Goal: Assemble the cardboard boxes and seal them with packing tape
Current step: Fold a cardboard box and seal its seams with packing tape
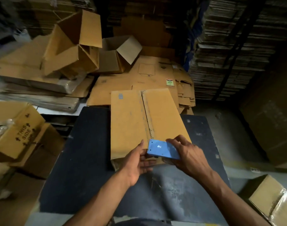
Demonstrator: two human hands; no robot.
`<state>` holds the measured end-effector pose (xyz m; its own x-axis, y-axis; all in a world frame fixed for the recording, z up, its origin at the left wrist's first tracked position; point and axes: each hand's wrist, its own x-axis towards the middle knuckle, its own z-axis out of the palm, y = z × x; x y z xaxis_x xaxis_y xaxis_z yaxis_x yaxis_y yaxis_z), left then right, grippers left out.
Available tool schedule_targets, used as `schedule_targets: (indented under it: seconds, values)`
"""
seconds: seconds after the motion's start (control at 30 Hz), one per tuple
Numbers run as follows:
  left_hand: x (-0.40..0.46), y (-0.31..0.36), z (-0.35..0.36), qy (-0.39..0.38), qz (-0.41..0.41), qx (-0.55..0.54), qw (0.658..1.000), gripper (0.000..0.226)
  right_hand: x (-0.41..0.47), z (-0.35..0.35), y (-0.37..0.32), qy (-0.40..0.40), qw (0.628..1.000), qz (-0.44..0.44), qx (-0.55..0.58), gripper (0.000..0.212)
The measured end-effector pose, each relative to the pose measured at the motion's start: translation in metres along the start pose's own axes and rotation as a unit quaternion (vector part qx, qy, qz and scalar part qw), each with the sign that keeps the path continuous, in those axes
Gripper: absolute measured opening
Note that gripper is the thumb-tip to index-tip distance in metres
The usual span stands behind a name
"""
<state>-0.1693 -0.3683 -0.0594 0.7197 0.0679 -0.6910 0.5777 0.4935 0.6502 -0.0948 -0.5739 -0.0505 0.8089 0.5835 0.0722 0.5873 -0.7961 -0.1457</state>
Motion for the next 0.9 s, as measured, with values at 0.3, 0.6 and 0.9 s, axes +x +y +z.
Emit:
schedule_targets:
  seconds: [0.3,0.6,0.9]
  values:
    - [-0.018,0.012,-0.047,0.010,0.001,-0.103,0.995,0.042,0.041,-0.019,-0.047,-0.070,0.989,-0.063,0.116,0.072]
    - [-0.020,0.010,-0.066,-0.013,0.002,-0.229,0.973,0.036,0.071,-0.023,-0.065,-0.105,0.961,-0.148,0.206,0.091]
    - [-0.007,0.005,-0.091,0.214,0.121,-0.039,0.969,0.012,0.076,-0.009,-0.070,-0.170,0.958,-0.211,0.090,0.064]
